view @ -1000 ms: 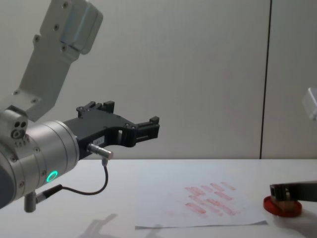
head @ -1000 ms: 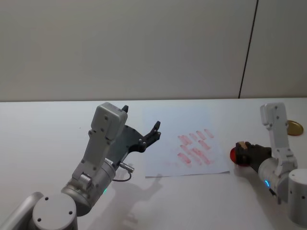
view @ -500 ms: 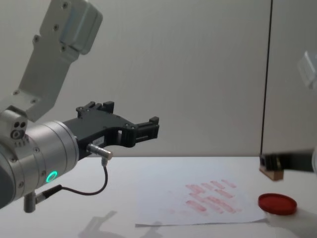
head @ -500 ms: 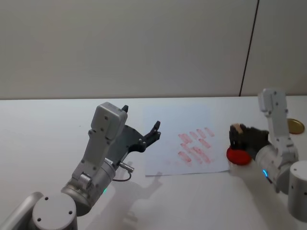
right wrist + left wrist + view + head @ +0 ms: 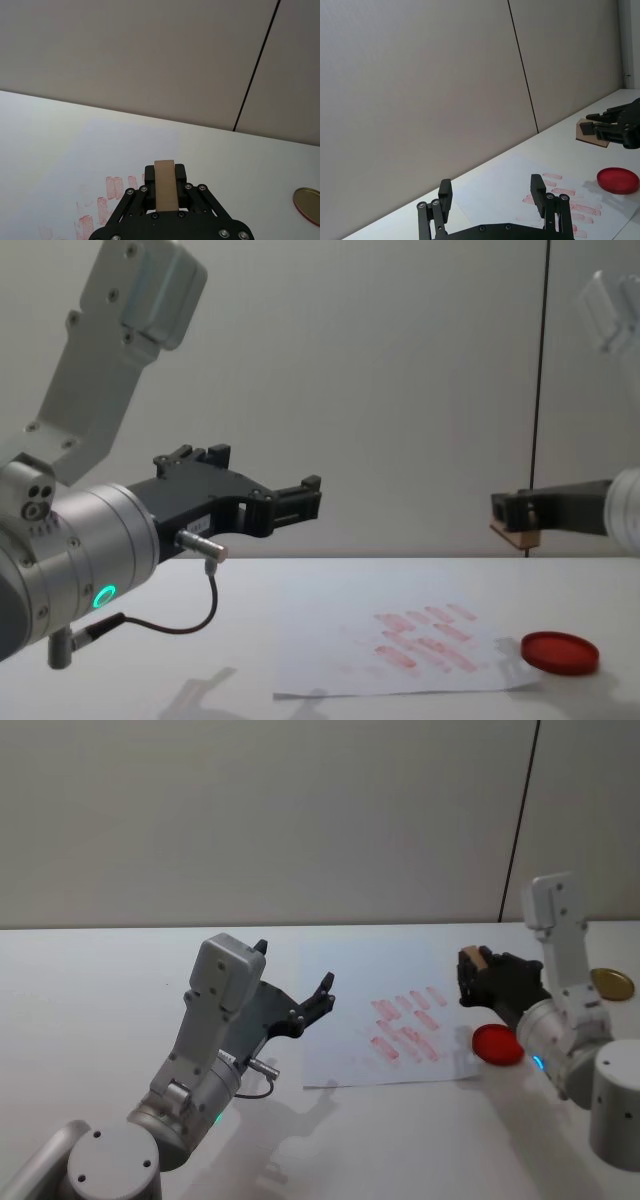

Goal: Use the one hand to pick up the stamp and affix it onto the A4 paper.

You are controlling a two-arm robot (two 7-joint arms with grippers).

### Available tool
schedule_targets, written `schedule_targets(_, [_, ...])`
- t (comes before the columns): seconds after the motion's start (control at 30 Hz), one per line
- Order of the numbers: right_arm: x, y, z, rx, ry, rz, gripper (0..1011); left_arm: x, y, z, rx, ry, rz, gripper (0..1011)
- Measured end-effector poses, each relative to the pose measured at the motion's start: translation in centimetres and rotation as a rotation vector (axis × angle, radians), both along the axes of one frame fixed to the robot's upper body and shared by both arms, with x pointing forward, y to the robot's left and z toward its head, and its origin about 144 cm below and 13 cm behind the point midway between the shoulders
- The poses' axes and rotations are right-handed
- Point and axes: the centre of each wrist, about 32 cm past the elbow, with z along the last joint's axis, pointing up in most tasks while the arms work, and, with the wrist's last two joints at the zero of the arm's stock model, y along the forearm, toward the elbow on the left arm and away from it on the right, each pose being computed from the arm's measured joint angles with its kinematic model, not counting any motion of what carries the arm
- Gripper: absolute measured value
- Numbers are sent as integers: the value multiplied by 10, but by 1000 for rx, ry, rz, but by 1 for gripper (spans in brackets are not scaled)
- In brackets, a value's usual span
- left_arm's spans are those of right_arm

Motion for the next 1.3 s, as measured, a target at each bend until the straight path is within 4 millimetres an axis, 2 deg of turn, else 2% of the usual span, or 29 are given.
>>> schedule_targets(0.77, [49, 28, -38, -30, 129, 63, 216, 0, 0, 0, 0, 0, 0, 993])
schedule_targets(1.3, [62, 40, -54, -47, 198, 111, 216, 0, 0, 0, 0, 0, 0, 993])
